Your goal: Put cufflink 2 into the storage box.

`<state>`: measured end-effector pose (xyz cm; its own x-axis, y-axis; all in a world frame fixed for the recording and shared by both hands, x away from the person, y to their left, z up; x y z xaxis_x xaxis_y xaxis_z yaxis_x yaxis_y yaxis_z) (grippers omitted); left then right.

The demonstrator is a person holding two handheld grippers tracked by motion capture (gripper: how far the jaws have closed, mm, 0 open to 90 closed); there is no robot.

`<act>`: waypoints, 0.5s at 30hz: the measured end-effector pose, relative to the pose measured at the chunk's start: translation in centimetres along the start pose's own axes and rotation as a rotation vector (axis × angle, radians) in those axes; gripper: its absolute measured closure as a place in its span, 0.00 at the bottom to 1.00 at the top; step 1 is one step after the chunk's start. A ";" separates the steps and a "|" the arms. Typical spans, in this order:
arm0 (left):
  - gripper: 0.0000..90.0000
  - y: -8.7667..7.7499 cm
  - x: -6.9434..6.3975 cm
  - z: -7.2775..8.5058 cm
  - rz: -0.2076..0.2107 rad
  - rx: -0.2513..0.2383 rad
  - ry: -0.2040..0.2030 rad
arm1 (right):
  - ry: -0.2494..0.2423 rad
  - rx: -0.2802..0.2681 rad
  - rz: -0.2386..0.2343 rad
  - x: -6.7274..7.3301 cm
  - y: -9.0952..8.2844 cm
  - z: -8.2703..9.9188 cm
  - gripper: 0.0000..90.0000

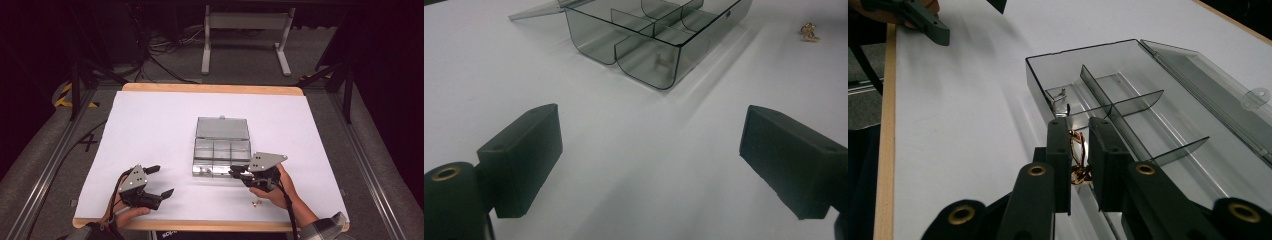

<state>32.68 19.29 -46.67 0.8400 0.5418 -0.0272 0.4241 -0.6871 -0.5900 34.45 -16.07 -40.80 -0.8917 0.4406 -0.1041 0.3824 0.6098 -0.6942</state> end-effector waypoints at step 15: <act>0.12 -0.1 0.1 0.0 -0.003 -0.002 0.006 | 0.022 -0.001 -0.009 -1.2 2.2 -1.4 0.90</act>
Point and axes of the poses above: each handheld gripper's, and its own axes: y roughly forward along the jaws, z roughly out of its underside, x roughly to its left, the point moved 2 cm from there along y, roughly forward along the jaws, and after that the axes turned 10 degrees about x, right-handed, at the moved point
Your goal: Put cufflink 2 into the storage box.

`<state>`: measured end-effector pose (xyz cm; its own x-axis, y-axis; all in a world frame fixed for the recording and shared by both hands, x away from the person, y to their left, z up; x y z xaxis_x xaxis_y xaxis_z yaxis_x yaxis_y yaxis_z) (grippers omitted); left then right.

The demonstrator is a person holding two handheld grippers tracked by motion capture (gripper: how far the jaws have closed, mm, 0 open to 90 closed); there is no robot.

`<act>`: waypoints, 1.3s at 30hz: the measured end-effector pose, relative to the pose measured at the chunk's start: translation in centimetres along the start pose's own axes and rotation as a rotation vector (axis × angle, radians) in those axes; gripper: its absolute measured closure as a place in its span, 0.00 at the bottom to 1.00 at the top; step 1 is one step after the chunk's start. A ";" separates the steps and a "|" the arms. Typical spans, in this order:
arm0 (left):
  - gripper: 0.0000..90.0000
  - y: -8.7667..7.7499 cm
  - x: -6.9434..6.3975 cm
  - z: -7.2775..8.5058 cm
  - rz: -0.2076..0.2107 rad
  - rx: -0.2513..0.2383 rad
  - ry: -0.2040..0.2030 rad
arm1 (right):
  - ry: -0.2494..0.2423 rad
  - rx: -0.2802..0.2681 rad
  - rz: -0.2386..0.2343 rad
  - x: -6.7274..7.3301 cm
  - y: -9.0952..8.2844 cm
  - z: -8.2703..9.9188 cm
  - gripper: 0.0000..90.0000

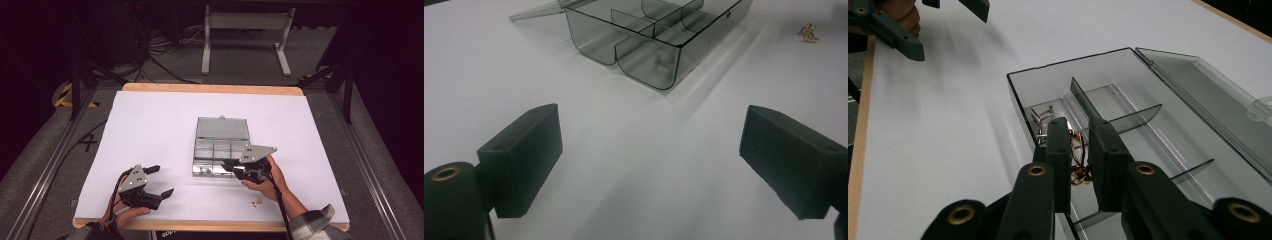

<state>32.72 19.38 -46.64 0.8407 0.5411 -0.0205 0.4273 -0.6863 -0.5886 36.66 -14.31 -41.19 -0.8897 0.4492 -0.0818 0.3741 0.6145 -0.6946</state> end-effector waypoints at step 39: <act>0.12 0.0 0.0 0.0 0.011 -0.001 -0.008 | 0.054 0.048 0.021 -0.9 2.5 0.0 0.86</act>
Point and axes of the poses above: each handheld gripper's, and its own axes: y roughly forward along the jaws, z roughly out of its underside, x roughly to its left, the point moved 2 cm from there along y, roughly forward along the jaws, and after that the axes turned 10 degrees about x, right-handed, at the moved point
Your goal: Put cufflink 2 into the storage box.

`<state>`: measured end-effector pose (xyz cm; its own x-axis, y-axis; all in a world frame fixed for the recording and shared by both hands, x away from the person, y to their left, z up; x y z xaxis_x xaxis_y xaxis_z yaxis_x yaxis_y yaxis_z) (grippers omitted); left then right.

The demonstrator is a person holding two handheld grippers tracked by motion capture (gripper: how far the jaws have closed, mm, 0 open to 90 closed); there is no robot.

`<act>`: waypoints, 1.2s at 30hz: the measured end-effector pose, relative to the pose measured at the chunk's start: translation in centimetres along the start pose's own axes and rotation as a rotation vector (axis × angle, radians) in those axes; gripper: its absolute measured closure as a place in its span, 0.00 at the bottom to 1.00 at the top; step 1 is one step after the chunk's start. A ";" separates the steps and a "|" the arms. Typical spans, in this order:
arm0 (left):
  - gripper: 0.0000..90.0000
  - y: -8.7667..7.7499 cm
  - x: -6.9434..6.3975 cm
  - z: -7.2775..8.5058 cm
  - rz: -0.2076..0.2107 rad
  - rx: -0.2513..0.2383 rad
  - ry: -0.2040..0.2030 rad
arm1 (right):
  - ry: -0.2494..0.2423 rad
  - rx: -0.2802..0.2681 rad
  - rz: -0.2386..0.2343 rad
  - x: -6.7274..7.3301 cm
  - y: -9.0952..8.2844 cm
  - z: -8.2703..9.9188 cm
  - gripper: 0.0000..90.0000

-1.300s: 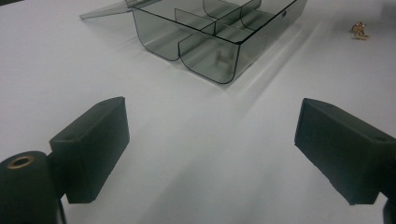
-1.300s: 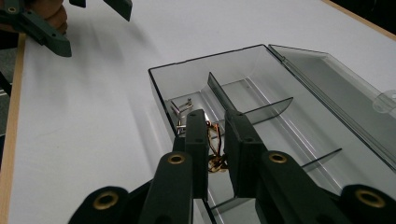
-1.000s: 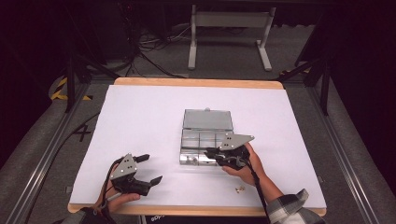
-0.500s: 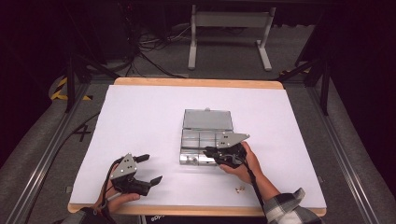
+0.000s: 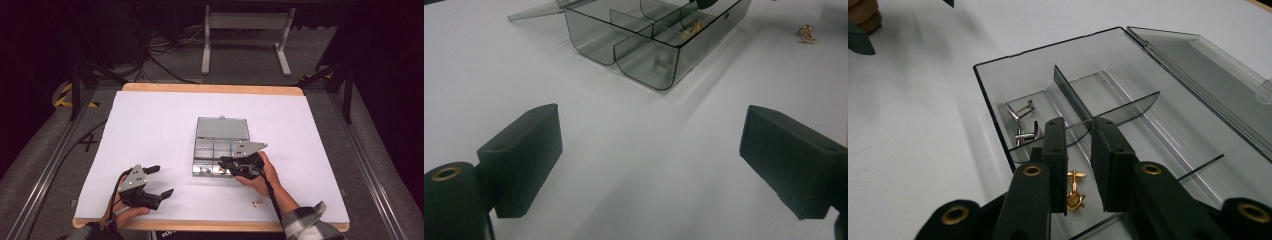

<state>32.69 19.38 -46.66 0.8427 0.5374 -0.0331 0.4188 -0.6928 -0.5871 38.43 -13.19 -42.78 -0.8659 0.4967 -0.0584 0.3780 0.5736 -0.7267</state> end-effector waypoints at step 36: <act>0.11 0.1 0.0 0.0 -0.005 0.007 0.000 | 0.049 0.051 0.046 4.4 -8.3 10.6 0.67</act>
Point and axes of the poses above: each handheld gripper's, and its own axes: y roughly forward along the jaws, z roughly out of its underside, x roughly to its left, the point moved 2 cm from there along y, roughly forward along the jaws, and after that the axes turned 10 degrees about x, right-handed, at the moved point
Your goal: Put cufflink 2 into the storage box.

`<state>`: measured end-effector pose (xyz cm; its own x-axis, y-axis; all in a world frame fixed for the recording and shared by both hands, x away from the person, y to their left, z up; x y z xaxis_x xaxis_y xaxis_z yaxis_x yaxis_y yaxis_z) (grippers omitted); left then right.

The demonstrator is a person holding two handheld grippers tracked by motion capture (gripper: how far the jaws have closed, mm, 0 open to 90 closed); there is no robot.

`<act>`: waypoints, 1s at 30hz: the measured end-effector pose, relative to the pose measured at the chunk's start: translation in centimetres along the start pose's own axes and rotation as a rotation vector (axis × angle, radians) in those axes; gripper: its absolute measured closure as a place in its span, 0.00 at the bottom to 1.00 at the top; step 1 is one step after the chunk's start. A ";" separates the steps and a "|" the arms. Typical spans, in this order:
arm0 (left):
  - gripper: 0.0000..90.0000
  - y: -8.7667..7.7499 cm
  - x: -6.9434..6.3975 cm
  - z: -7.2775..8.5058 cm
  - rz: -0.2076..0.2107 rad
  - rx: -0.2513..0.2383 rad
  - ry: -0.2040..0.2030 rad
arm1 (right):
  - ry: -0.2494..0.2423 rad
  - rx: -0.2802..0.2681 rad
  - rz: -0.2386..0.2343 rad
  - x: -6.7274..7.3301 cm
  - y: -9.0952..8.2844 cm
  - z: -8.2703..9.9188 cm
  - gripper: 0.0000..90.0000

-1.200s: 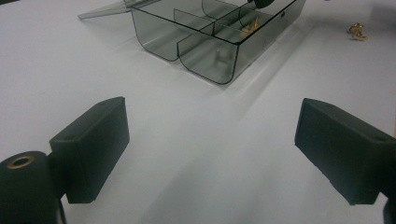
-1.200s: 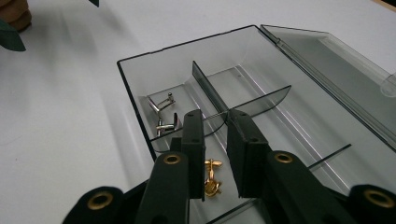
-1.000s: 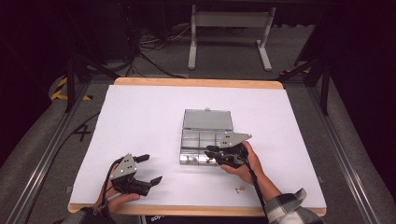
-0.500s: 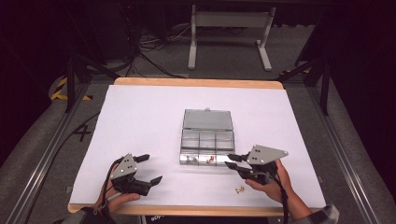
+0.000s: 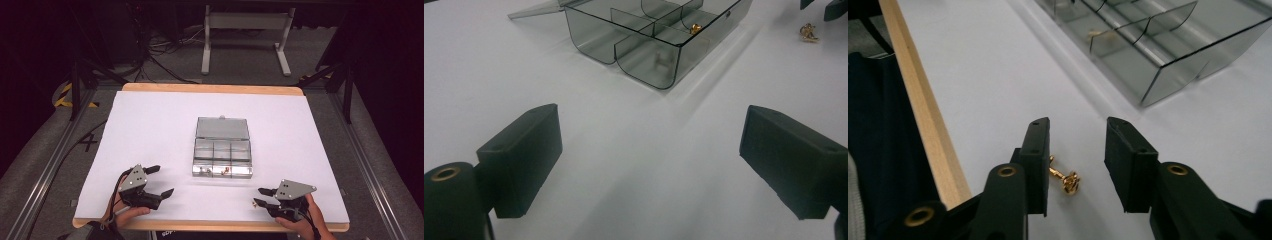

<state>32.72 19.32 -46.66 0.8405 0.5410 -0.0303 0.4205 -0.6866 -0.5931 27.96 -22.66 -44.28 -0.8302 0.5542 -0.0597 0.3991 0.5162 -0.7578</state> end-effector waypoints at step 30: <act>0.11 -0.1 0.0 0.0 0.001 -0.005 0.001 | 0.028 0.019 0.019 0.7 1.4 1.2 0.85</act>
<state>32.68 19.38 -46.65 0.8410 0.5401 -0.0302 0.4217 -0.6895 -0.5889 27.50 -22.35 -46.14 -0.8114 0.5817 -0.0563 0.4070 0.4933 -0.7688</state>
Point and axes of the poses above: each handheld gripper's, and its own axes: y roughly forward along the jaws, z roughly out of its underside, x roughly to its left, the point moved 2 cm from there along y, roughly forward along the jaws, and after that the axes turned 10 degrees about x, right-handed, at the moved point
